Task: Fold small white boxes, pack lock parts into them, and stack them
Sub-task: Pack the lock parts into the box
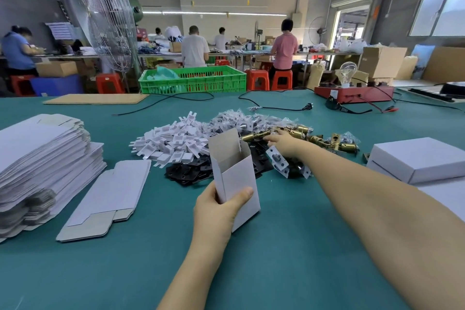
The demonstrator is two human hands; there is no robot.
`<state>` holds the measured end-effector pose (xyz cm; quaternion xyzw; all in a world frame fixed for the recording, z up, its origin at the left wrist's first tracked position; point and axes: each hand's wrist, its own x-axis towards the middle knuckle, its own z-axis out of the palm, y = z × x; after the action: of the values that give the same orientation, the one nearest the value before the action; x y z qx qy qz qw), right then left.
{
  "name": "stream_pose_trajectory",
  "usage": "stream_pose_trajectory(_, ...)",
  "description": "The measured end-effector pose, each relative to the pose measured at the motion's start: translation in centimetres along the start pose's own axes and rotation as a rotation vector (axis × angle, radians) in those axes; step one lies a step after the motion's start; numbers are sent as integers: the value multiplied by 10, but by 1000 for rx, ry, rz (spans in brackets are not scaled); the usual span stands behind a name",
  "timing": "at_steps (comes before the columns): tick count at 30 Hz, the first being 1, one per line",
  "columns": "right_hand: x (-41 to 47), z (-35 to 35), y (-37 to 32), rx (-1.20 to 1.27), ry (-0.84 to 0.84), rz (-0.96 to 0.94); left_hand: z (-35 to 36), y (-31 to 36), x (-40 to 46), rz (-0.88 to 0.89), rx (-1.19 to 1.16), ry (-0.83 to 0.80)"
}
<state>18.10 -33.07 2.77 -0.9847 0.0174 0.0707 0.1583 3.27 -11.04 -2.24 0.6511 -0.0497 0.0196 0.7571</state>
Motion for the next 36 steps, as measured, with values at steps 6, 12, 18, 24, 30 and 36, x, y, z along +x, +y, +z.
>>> stream_pose_trajectory(6, -5, -3, -13, -154, 2, 55, 0, 0, 0, -4, -10, -3)
stream_pose_trajectory(12, -14, 4, -28, -232, 232, -4, 0, 0, 1, -4, -1, 6)
stream_pose_trajectory(18, -43, 24, -23, 169, 622, -116, 0, 1, 1, 5, -5, -2)
stream_pose_trajectory(24, -98, 7, -16, 1250, 798, 162, 1, 3, 0, 8, 16, 11)
stream_pose_trajectory(30, -146, -10, 0, 1725, 500, 133, 0, 4, -1, 15, 34, 16)
stream_pose_trajectory(36, -173, -18, -3, 1554, 341, 93, 1, 3, -2, 54, 53, 4)
